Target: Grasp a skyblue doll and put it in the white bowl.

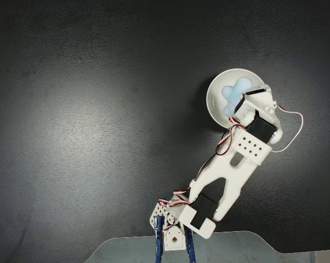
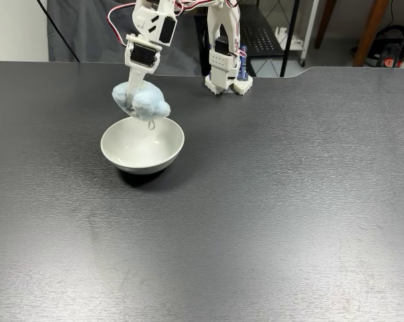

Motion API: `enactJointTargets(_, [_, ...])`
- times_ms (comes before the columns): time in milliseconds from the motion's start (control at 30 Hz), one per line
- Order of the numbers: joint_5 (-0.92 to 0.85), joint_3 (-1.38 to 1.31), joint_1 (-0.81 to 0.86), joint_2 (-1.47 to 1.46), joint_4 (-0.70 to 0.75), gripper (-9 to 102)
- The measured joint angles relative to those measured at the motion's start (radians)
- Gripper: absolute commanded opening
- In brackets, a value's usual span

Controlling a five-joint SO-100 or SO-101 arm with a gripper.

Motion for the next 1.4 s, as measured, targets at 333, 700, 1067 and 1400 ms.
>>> enactJointTargets(333, [0.000,0.057,0.000,0.000,0.000,46])
enactJointTargets(700, [0.038,0.061,0.002,0.034,0.000,46])
enactJointTargets(1067, [0.597,0.008,-0.239,0.630,0.060,44])
enactJointTargets(1400, [0.744,-0.012,-0.624,0.868,0.285,-1])
